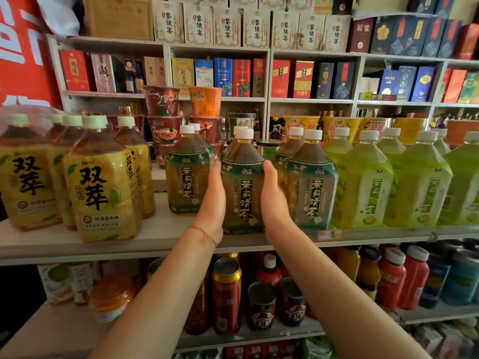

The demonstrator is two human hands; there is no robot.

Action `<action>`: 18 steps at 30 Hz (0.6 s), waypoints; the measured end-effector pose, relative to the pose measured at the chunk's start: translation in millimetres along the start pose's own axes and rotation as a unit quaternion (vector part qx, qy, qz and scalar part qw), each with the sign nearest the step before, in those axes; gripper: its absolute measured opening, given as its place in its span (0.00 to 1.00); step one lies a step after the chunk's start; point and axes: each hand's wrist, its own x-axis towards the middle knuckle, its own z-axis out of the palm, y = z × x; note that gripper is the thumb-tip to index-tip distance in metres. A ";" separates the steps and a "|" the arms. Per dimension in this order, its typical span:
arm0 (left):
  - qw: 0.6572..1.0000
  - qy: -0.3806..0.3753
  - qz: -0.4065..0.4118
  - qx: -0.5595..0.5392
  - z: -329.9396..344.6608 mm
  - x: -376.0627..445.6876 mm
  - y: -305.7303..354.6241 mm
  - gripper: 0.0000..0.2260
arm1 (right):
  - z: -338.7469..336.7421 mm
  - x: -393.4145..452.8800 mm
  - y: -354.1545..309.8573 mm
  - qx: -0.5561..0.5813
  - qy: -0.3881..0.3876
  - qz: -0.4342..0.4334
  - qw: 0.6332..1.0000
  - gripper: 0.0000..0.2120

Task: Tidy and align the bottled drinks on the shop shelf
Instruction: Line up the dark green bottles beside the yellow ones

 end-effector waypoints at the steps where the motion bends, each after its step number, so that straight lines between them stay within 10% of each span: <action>1: 1.000 -0.004 -0.004 -0.002 1.4 -2.4 0.0 0.23 | -2.7 1.4 -0.4 0.001 -0.002 0.005 1.000 0.24; 18: 0.999 0.035 -0.010 -0.014 12.2 -1.6 3.2 0.27 | -8.5 2.6 -6.9 0.063 -0.016 0.085 0.994 0.54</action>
